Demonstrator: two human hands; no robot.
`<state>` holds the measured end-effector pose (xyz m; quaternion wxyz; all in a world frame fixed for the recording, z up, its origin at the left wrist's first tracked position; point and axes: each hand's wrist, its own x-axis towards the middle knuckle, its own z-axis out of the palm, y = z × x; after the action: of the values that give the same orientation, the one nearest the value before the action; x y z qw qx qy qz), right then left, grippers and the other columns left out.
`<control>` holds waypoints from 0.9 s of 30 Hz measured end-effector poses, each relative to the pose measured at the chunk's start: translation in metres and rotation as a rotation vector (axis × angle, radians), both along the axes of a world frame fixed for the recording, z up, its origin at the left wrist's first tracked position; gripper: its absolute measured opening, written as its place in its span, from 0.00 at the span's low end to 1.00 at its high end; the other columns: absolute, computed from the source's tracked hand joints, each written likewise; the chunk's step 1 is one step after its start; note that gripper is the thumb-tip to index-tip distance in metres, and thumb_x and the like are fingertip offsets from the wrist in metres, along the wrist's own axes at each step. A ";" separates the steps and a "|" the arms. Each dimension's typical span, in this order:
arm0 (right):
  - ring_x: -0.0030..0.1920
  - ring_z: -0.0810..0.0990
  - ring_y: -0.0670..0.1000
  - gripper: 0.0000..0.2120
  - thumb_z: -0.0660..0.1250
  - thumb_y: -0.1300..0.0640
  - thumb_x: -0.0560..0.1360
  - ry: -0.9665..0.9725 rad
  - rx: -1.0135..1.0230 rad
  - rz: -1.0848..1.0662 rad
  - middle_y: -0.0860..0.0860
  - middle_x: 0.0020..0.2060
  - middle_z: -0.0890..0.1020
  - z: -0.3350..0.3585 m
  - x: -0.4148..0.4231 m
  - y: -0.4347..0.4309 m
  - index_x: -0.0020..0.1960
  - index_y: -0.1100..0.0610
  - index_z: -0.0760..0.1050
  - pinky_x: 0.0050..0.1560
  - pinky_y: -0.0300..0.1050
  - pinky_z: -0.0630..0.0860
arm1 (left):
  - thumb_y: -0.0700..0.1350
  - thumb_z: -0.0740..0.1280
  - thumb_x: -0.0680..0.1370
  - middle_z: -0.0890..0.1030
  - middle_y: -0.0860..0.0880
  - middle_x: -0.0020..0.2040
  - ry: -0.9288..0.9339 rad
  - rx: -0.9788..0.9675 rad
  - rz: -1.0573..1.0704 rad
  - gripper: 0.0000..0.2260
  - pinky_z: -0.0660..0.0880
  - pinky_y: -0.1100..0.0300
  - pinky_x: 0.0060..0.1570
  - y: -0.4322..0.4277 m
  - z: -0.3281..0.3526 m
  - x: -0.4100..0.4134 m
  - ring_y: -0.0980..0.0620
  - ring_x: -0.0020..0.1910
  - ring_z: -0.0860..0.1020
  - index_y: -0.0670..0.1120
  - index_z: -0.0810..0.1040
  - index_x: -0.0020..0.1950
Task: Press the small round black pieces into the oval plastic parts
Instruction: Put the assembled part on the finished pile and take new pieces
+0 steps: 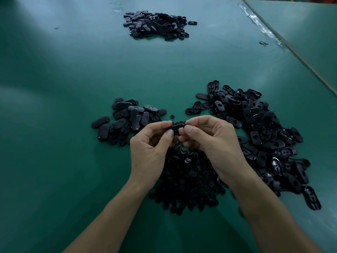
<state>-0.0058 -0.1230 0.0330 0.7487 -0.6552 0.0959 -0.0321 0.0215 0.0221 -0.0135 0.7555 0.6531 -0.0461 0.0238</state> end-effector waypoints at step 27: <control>0.44 0.75 0.40 0.07 0.63 0.59 0.82 0.013 -0.913 0.043 0.45 0.45 0.78 0.008 0.002 0.014 0.48 0.49 0.74 0.41 0.27 0.70 | 0.34 0.72 0.77 0.87 0.50 0.45 -0.024 -0.002 -0.109 0.10 0.80 0.65 0.46 0.000 -0.003 0.002 0.53 0.45 0.85 0.49 0.84 0.53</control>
<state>-0.0038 -0.1085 0.0411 0.3833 -0.9200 0.0630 -0.0513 0.0230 0.0224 -0.0162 0.7556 0.6486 -0.0909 -0.0095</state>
